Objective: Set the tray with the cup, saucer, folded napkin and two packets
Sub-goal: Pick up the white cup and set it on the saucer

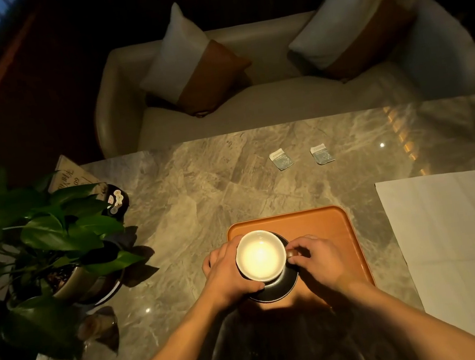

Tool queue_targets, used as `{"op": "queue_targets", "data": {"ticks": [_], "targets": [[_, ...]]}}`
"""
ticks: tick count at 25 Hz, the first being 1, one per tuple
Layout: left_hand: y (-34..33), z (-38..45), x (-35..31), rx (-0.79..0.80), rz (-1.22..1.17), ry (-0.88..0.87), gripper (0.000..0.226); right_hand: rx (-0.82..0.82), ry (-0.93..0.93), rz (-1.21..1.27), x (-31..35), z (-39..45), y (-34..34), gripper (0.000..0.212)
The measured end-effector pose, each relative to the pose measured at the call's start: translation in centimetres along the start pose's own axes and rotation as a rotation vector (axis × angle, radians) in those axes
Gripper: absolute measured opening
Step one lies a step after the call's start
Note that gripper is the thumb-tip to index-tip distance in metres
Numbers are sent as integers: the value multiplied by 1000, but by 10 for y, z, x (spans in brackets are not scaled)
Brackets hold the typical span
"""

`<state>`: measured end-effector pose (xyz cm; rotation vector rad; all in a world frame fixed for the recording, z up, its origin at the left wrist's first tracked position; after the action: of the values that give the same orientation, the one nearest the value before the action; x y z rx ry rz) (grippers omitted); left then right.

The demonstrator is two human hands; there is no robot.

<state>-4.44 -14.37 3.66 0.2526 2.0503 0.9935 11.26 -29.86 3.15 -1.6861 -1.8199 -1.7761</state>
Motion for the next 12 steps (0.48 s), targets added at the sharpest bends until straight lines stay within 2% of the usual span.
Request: {"op": "queue_targets", "data": {"ticks": [12], "targets": [[-18, -3, 8, -56, 74, 51, 99, 10, -2, 11, -10, -3, -5, 22]]}}
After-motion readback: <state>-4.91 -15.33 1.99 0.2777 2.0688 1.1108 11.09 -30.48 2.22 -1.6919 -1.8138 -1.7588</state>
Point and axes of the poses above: each hand's wrist, its own z-axis towards the middle knuckle, its own y-axis out of the back of the hand, x = y × z, the point moved 5 cm from there along z, towards the middle knuckle, and after that the axes turned 1 degree about z, right-handed, at the moved point
